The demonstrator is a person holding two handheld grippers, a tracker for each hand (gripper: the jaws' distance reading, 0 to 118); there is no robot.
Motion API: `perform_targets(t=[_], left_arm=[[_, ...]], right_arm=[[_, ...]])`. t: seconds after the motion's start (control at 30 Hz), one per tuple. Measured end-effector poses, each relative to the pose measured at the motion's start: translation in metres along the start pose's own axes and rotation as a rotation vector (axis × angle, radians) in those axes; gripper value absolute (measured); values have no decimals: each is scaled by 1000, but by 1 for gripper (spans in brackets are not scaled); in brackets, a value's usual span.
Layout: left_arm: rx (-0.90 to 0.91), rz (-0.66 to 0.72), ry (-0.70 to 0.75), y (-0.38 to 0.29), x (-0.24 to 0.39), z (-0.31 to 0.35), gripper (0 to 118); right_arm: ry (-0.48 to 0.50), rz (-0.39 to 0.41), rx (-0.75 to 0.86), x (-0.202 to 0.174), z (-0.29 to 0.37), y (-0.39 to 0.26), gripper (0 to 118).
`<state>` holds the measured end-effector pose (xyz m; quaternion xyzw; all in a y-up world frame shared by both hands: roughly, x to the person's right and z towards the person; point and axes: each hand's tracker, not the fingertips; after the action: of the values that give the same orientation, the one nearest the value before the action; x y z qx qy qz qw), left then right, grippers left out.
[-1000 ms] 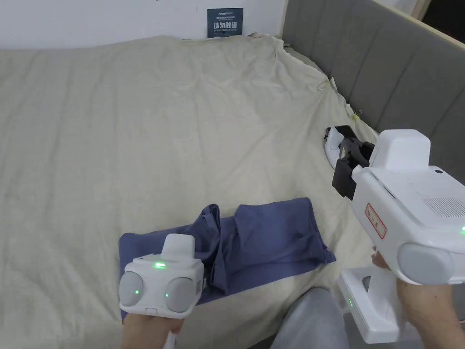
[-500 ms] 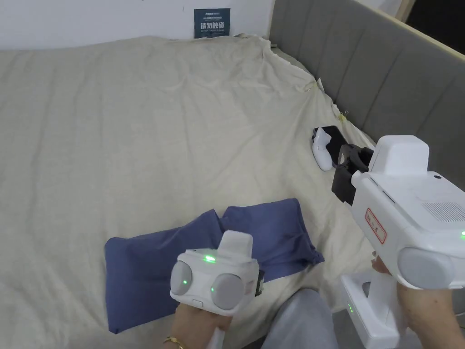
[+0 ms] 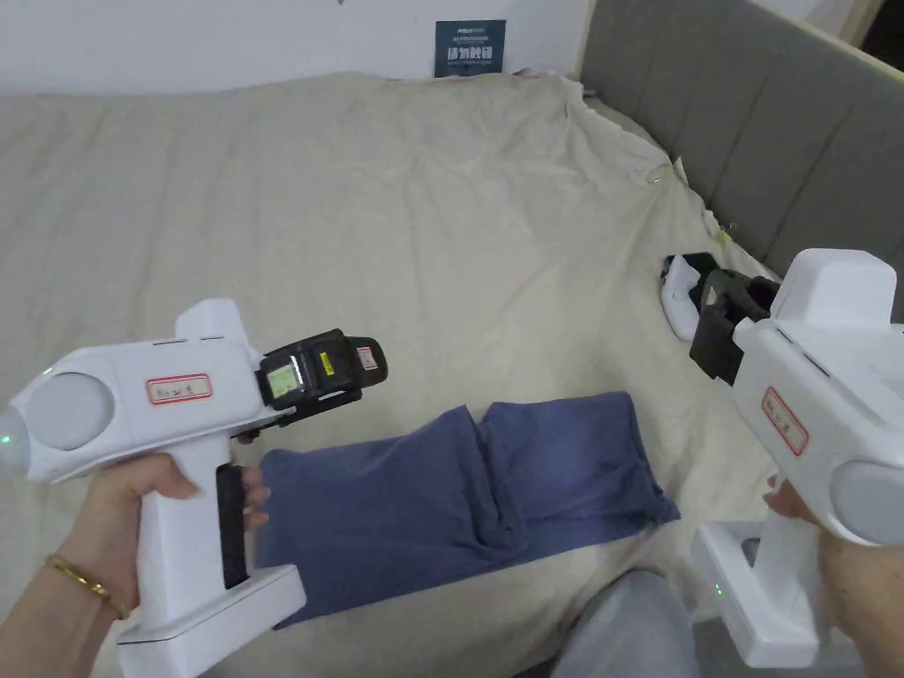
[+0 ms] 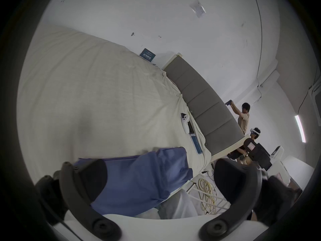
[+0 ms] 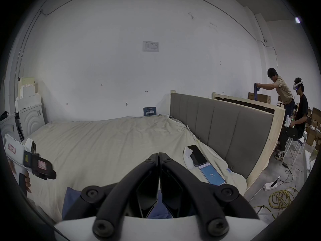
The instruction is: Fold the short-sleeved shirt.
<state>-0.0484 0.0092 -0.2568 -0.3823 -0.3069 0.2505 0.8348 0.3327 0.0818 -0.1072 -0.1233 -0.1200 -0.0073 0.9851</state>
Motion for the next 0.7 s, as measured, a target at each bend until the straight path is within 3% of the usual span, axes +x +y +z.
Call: perform_targets(t=[0.03, 0.13, 0.37, 0.5, 0.7], left_arm=[[7, 40, -69, 3, -12, 5, 118], [-99, 141, -94, -1, -53, 11, 118], [-211, 304, -37, -49, -114, 6, 118], [-289, 340, -22, -65, -132, -8, 118], [-278, 359, -123, -62, -137, -16, 118]], right_arm=[[4, 3, 1, -2, 0, 0, 0], [18, 7, 2, -8, -1, 1, 0], [25, 30, -9, -22, -3, 2, 0], [18, 36, -17, -23, -3, 1, 0], [-5, 62, -42, -24, -3, -3, 0]])
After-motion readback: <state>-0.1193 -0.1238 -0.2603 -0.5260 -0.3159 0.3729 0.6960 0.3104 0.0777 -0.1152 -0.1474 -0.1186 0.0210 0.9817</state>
